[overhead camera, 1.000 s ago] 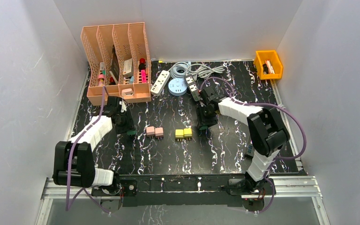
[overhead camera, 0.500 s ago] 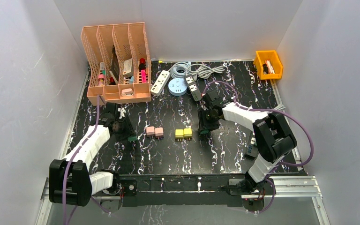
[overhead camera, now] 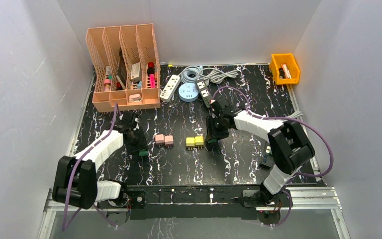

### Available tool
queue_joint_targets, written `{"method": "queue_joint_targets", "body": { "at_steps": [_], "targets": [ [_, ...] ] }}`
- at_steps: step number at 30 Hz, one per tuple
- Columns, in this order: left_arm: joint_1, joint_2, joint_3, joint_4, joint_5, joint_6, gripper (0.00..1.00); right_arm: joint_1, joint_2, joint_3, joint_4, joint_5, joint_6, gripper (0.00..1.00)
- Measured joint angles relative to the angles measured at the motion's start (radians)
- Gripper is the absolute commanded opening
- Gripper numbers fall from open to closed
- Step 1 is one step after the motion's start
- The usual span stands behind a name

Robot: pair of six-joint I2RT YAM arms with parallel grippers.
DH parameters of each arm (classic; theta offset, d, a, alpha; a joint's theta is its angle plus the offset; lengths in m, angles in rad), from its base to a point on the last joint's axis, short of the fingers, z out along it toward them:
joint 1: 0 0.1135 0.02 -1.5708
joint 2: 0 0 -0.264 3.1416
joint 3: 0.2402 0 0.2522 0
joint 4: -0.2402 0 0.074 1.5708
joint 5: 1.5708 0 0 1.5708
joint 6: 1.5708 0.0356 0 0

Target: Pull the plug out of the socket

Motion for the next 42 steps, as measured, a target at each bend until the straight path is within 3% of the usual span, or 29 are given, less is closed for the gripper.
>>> {"method": "queue_joint_targets", "body": {
  "at_steps": [15, 42],
  "targets": [
    [0.0, 0.169, 0.094, 0.129, -0.064, 0.115, 0.33, 0.026, 0.0, 0.003, -0.005, -0.011, 0.016, 0.38],
    [0.0, 0.185, 0.09, 0.179, 0.037, 0.159, 0.36, 0.036, 0.012, 0.003, -0.031, 0.045, 0.058, 0.47]
  ]
}}
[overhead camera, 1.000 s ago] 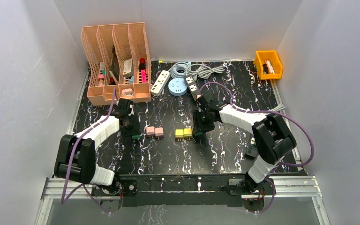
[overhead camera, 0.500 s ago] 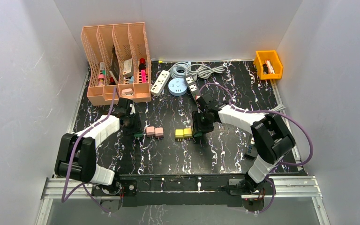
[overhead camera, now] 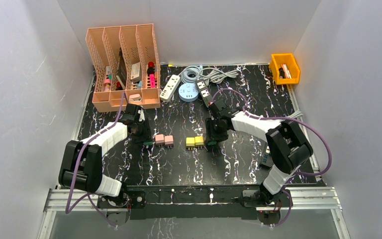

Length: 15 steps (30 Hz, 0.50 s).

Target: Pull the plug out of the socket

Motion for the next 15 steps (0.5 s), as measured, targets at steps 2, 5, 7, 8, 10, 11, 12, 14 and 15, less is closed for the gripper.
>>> {"method": "queue_joint_targets", "body": {
  "at_steps": [2, 5, 7, 8, 10, 11, 12, 14, 15],
  "targets": [
    [0.0, 0.0, 0.0, 0.003, 0.003, 0.003, 0.37, 0.0, 0.003, 0.0, -0.001, 0.01, 0.003, 0.47],
    [0.0, 0.0, 0.0, 0.004, 0.006, 0.008, 0.38, 0.0, 0.009, 0.0, -0.001, 0.02, 0.01, 0.49],
    [0.0, 0.0, 0.0, 0.003, 0.008, 0.013, 0.39, 0.0, 0.014, 0.0, -0.001, 0.024, 0.016, 0.51],
    [0.0, 0.0, 0.0, 0.003, 0.008, 0.015, 0.4, 0.0, 0.015, 0.0, -0.001, 0.026, 0.019, 0.52],
    [0.0, 0.0, 0.0, 0.003, 0.008, 0.018, 0.41, 0.0, 0.016, 0.0, 0.0, 0.027, 0.021, 0.57],
    [0.0, 0.0, 0.0, 0.003, 0.009, 0.019, 0.42, 0.0, 0.016, 0.0, -0.001, 0.027, 0.023, 0.58],
    [0.0, 0.0, 0.0, 0.003, 0.01, 0.02, 0.43, 0.0, 0.016, 0.0, -0.001, 0.027, 0.023, 0.6],
    [0.0, 0.0, 0.0, 0.003, 0.013, 0.023, 0.48, 0.0, 0.016, 0.0, -0.001, 0.029, 0.023, 0.64],
    [0.0, -0.001, 0.0, 0.003, 0.016, 0.024, 0.5, 0.0, 0.016, 0.0, -0.001, 0.031, 0.023, 0.66]
  ]
}}
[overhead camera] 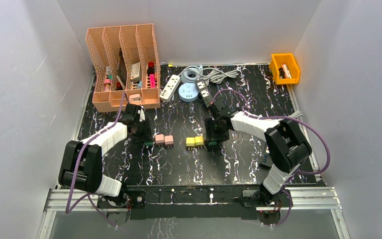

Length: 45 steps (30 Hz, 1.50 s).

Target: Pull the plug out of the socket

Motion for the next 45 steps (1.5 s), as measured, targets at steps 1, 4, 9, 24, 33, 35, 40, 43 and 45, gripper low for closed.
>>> {"method": "queue_joint_targets", "body": {
  "at_steps": [1, 4, 9, 24, 33, 35, 40, 43, 45],
  "targets": [
    [0.0, -0.001, 0.0, -0.003, 0.005, 0.003, 0.52, 0.0, 0.0, 0.0, 0.0, 0.002, 0.0, 0.67],
    [0.0, -0.008, 0.0, -0.007, 0.022, 0.01, 0.57, 0.0, 0.0, 0.001, 0.0, 0.008, -0.002, 0.69],
    [0.0, -0.032, 0.0, -0.011, 0.052, 0.018, 0.59, 0.0, 0.0, 0.018, 0.002, 0.019, -0.002, 0.69],
    [0.076, -0.149, 0.052, -0.059, 0.09, 0.051, 0.38, -0.025, -0.109, 0.025, 0.005, 0.035, -0.005, 0.65],
    [0.177, -0.143, 0.027, -0.034, 0.14, 0.063, 0.29, -0.172, -0.128, -0.081, 0.061, -0.061, -0.016, 0.58],
    [0.177, -0.134, 0.015, -0.025, 0.157, 0.063, 0.28, -0.178, -0.128, -0.088, 0.065, -0.075, -0.029, 0.57],
    [0.177, -0.103, -0.022, 0.019, 0.221, 0.063, 0.28, -0.176, -0.143, -0.116, 0.135, -0.13, -0.052, 0.56],
    [0.177, -0.094, -0.047, 0.041, 0.244, 0.062, 0.28, -0.176, -0.162, -0.152, 0.169, -0.161, -0.058, 0.55],
    [0.177, -0.087, -0.052, 0.047, 0.251, 0.062, 0.28, -0.176, -0.162, -0.159, 0.179, -0.173, -0.059, 0.55]
  ]
}}
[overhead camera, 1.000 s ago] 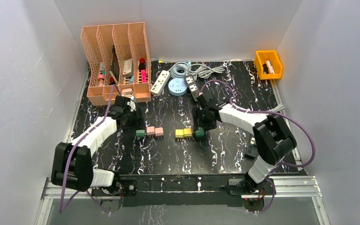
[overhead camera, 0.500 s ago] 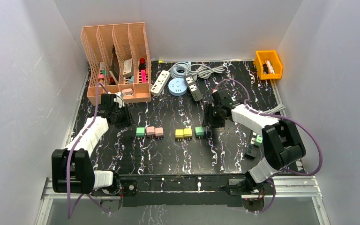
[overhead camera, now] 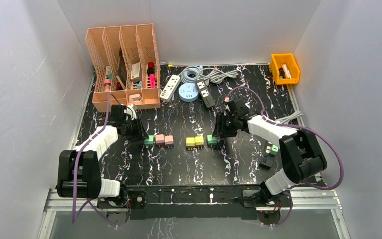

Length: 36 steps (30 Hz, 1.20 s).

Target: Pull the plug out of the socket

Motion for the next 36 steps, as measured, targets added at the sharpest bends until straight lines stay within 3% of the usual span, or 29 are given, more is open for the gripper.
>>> {"method": "queue_joint_targets", "body": {
  "at_steps": [22, 36],
  "targets": [
    [0.0, 0.027, -0.015, 0.024, -0.024, 0.023, 0.3, 0.0, 0.03, -0.006, 0.064, -0.061, -0.018, 0.51],
    [0.001, 0.077, -0.015, 0.061, 0.068, 0.017, 0.3, -0.001, 0.037, -0.09, 0.174, -0.128, -0.013, 0.49]
  ]
}}
